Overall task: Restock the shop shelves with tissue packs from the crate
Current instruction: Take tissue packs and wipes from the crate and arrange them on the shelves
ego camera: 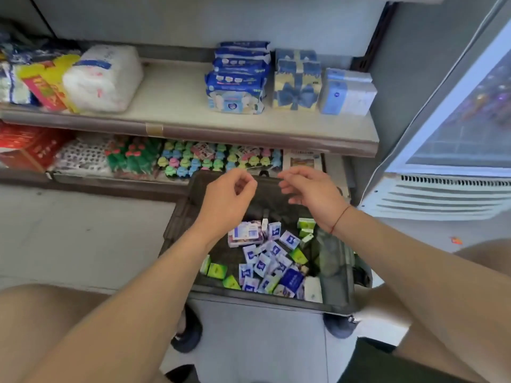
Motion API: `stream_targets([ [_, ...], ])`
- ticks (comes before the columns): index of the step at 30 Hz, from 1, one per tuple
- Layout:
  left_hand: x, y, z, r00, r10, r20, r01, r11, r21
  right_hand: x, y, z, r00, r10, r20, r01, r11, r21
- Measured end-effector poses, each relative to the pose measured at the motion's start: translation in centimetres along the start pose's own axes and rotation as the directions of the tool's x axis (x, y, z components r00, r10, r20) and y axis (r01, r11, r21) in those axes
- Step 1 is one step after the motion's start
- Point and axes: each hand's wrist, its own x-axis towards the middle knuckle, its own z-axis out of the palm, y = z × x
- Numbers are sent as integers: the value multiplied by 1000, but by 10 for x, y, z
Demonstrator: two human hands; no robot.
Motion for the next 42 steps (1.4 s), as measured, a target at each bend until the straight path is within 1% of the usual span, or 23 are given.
stream_targets([
  [2, -9, -28, 15, 997, -58, 56, 56, 998, 43, 1, 29, -2, 997, 72, 10, -71, 993, -91],
  [5, -15, -67, 36, 984, -118, 130, 103, 988, 118, 5, 70, -7, 987, 159, 36, -146, 962, -233],
  [8, -15, -101, 57, 958, -184, 219, 136, 967, 217, 13, 107, -14, 970, 236, 66, -191, 896, -402],
  [10, -12, -123, 71, 937, -222, 269, 144, 949, 281, 20, 128, -17, 952, 292, 89, -215, 850, -481],
  [13, -8, -154, 89, 899, -298, 321, 167, 911, 378, 29, 154, -18, 926, 365, 93, -273, 821, -501],
  [16, -4, -183, 102, 853, -393, 343, 220, 868, 446, 34, 177, -16, 900, 428, 78, -345, 811, -473],
  [20, 4, -218, 112, 834, -458, 308, 280, 832, 478, 45, 206, -2, 871, 483, 88, -397, 799, -452],
  [22, 13, -232, 118, 821, -486, 299, 310, 820, 481, 56, 221, 7, 865, 490, 107, -391, 792, -468],
  [24, 22, -244, 126, 808, -510, 294, 332, 807, 488, 69, 237, 15, 862, 491, 129, -356, 766, -535],
  [26, 30, -259, 136, 803, -516, 297, 335, 804, 491, 78, 249, 22, 843, 504, 186, -306, 735, -605],
  [28, 33, -274, 148, 790, -526, 315, 333, 800, 499, 83, 262, 28, 806, 521, 281, -180, 668, -722],
  [29, 35, -282, 155, 787, -523, 328, 311, 795, 521, 85, 268, 30, 767, 546, 337, -80, 602, -795],
  [30, 37, -288, 163, 787, -512, 345, 267, 786, 557, 86, 272, 30, 709, 595, 379, 30, 510, -859],
  [32, 43, -298, 177, 789, -469, 397, 144, 769, 623, 91, 281, 27, 616, 681, 396, 223, 332, -917],
  [33, 47, -302, 183, 783, -452, 427, 94, 764, 638, 93, 285, 25, 583, 718, 381, 271, 270, -924],
  [34, 51, -303, 188, 770, -448, 454, 63, 762, 644, 95, 288, 23, 550, 754, 361, 295, 229, -928],
  [37, 56, -306, 197, 729, -481, 487, 31, 734, 678, 89, 301, 20, 445, 845, 298, 347, 145, -927],
  [38, 56, -306, 199, 730, -482, 484, 15, 720, 694, 85, 306, 20, 433, 851, 297, 374, 130, -918],
  [39, 56, -308, 201, 738, -478, 476, -3, 703, 711, 82, 312, 20, 440, 843, 308, 388, 131, -912],
  [42, 61, -313, 205, 768, -468, 437, -33, 652, 757, 82, 324, 20, 503, 775, 383, 422, 167, -891],
])
